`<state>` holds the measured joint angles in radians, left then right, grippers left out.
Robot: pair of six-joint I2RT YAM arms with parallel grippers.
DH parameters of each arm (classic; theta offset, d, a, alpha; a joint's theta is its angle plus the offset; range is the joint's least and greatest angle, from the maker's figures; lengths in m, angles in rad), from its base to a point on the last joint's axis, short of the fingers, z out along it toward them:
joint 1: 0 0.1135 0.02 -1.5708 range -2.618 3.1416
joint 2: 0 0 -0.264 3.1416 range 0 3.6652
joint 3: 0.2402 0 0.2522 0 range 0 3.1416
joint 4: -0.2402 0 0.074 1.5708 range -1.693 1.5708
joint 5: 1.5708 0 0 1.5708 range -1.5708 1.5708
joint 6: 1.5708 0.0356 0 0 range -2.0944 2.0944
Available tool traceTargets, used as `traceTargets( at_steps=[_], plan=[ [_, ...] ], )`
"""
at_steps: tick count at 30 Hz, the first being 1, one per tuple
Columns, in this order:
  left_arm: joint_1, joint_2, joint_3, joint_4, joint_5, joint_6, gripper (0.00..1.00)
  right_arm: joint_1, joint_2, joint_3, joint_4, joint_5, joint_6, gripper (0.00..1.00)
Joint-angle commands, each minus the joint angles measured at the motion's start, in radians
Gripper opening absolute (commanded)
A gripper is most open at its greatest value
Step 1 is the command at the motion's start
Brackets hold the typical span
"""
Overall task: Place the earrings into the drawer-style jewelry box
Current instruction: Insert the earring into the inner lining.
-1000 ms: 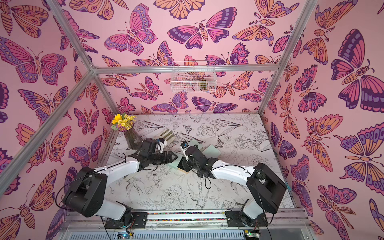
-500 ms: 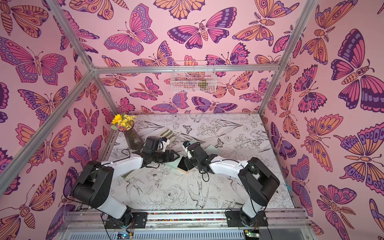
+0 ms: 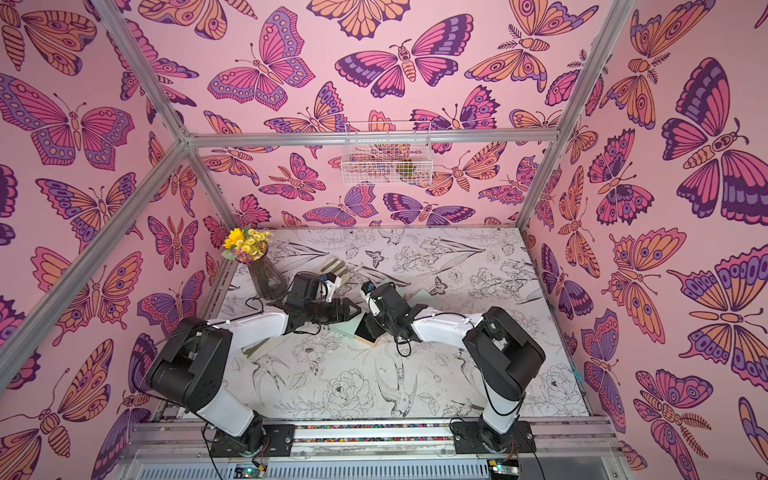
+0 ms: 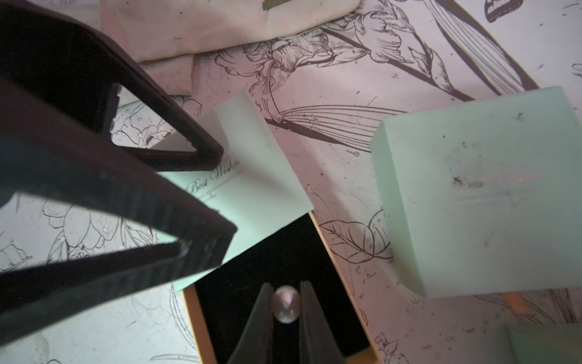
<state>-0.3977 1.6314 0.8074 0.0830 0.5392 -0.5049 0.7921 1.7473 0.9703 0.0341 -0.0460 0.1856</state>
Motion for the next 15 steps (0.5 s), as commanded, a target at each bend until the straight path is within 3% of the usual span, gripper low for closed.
traceTargets(
  at_steps=[1, 15],
  plan=[
    [0.007, 0.028, -0.011, -0.029, -0.001, 0.016, 0.76, -0.007, 0.024, 0.03, -0.011, 0.002, -0.032, 0.0],
    [0.007, 0.036, -0.029, -0.021, -0.005, 0.016, 0.76, -0.009, 0.047, 0.047, -0.017, 0.026, -0.075, 0.0]
  ],
)
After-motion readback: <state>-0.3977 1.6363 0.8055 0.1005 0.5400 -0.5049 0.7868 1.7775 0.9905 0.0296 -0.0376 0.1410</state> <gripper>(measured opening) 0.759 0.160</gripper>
